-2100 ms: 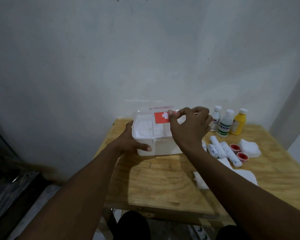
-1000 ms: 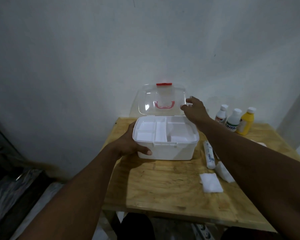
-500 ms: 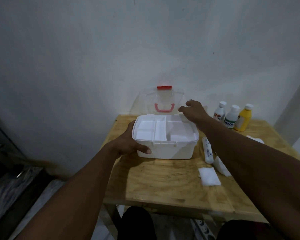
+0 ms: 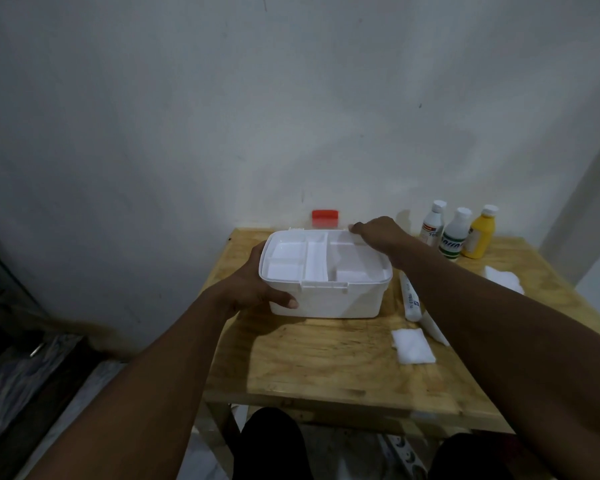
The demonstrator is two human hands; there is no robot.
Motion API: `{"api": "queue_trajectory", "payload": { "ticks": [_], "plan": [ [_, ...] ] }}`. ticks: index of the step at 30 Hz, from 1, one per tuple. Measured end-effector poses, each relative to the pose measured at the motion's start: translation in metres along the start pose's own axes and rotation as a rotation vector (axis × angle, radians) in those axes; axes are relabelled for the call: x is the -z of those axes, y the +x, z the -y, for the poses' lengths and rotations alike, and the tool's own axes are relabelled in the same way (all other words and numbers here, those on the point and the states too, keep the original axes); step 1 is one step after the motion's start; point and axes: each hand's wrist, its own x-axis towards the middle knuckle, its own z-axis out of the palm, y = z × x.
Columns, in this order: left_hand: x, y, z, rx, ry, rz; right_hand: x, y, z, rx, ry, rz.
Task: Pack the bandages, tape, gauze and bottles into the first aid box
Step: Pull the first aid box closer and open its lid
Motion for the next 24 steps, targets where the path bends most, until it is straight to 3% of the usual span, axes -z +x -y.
{"api": "queue_trajectory", "payload": {
  "ticks": [12, 24],
  "plan": [
    [-0.004, -0.005, -0.004, 0.011, -0.046, -0.010, -0.004, -0.002, 0.001, 0.055, -0.117, -0.027],
    [-0.009, -0.012, -0.013, -0.021, -0.043, -0.006, -0.003, -0.004, -0.004, 0.146, -0.219, -0.255]
  ]
}}
